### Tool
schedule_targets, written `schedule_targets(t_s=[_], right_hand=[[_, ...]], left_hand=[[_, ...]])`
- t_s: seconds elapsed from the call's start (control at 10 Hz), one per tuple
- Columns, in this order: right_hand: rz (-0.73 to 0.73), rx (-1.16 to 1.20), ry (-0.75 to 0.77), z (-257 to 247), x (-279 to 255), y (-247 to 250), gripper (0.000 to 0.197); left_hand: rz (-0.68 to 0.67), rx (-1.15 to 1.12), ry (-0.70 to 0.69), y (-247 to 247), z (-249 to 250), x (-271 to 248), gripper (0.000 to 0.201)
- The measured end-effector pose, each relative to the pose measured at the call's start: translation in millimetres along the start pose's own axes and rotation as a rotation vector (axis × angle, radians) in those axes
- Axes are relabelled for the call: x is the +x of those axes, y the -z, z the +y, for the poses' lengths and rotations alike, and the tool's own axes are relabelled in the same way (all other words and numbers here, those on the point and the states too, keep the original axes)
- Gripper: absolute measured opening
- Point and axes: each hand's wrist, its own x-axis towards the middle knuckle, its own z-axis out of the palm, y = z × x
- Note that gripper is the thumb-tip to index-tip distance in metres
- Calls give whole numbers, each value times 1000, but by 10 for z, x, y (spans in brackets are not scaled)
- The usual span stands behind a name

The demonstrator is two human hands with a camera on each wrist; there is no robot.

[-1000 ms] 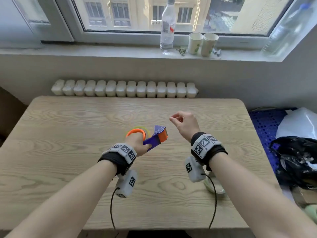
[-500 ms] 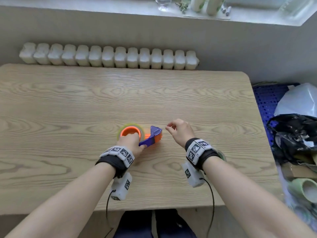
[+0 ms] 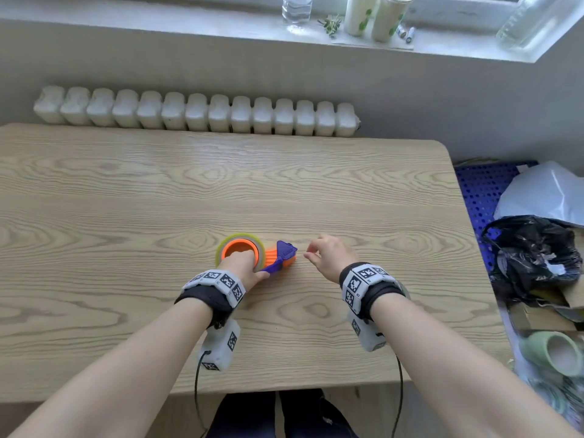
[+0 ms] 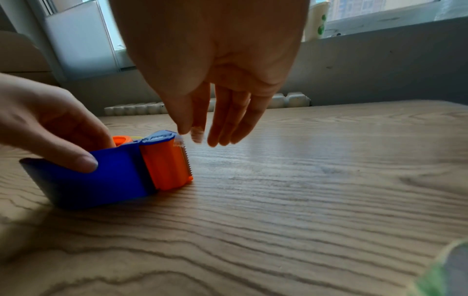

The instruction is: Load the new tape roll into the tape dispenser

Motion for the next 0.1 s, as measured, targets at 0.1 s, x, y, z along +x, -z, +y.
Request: schedule_targets(t_s=[0.1], right_hand=[[-18, -81, -3, 7, -56, 75, 30]], left_hand=[[64, -70, -20, 107, 1, -20, 32]])
